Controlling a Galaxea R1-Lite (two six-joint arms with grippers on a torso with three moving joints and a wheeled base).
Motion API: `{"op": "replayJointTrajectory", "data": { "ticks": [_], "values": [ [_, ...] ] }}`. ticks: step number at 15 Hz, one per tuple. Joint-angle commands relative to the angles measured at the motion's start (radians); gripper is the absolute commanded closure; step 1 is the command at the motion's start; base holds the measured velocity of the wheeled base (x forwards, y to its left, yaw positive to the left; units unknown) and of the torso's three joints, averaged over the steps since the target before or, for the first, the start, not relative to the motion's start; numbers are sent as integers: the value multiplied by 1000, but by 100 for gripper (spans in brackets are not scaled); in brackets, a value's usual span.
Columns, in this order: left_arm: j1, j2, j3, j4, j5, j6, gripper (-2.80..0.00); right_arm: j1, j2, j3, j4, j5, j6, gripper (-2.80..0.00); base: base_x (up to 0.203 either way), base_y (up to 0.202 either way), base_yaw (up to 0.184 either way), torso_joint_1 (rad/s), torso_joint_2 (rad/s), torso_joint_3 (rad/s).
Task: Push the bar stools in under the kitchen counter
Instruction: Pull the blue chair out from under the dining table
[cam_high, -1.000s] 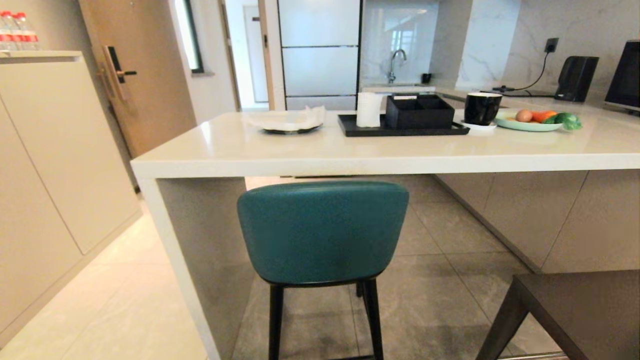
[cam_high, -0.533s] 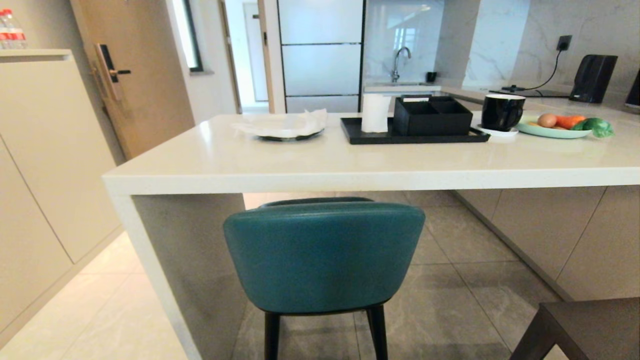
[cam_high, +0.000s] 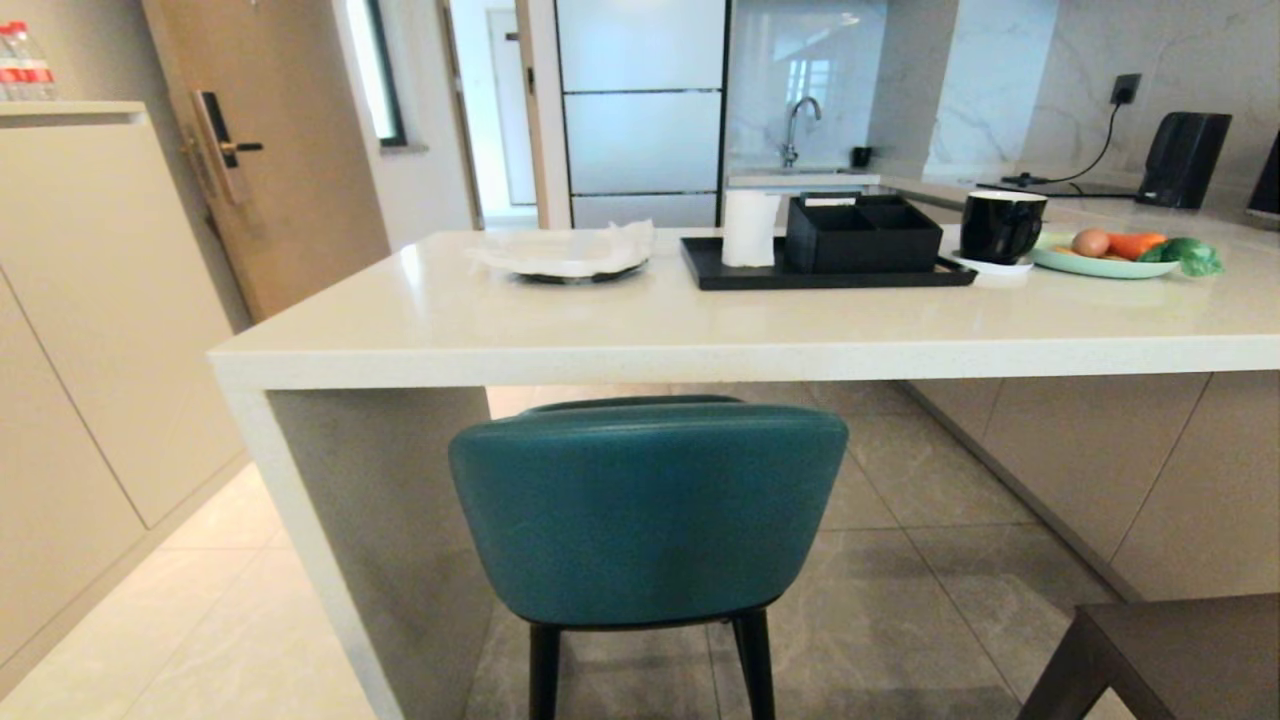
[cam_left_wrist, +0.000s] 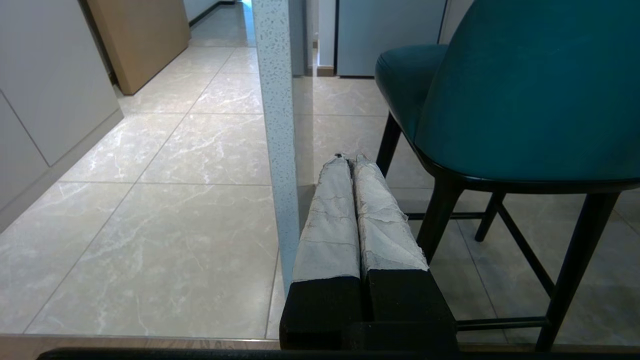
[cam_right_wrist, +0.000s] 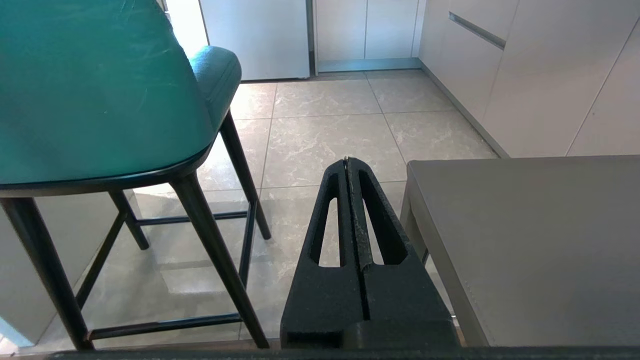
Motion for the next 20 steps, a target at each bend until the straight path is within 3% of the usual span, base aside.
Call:
{"op": "replayJointTrajectory", "data": {
  "ticks": [1,3,4,12,14,15,17,20],
  "values": [
    [0,1,0,0,1,-3,0,0,-1,0,0,0,0,0,0,0,0,0,0,0],
    [0,1,0,0,1,-3,0,0,1,0,1,-2,3,0,0,0,0,0,0,0],
    [0,1,0,0,1,-3,-280,0,0,0,1,0,0,-280,0,0,0,0,0,0],
    [0,1,0,0,0,0,-280,0,-1,0,1,-2,6,-280,0,0,0,0,0,0],
    [0,1,0,-7,-5,53,-280,0,-1,0,0,0,0,-280,0,0,0,0,0,0],
    [-1,1,-1,-5,-10,43,-280,0,-1,-8,0,8,-15,-280,0,0,0,0,0,0],
    [0,1,-12,-13,-41,91,-280,0,41,-101,21,54,-26,-280,0,0,0,0,0,0],
    [-3,116,-180,13,-156,0,-280,6,268,-194,-23,133,-22,-280,0,0,0,0,0,0]
  ]
}}
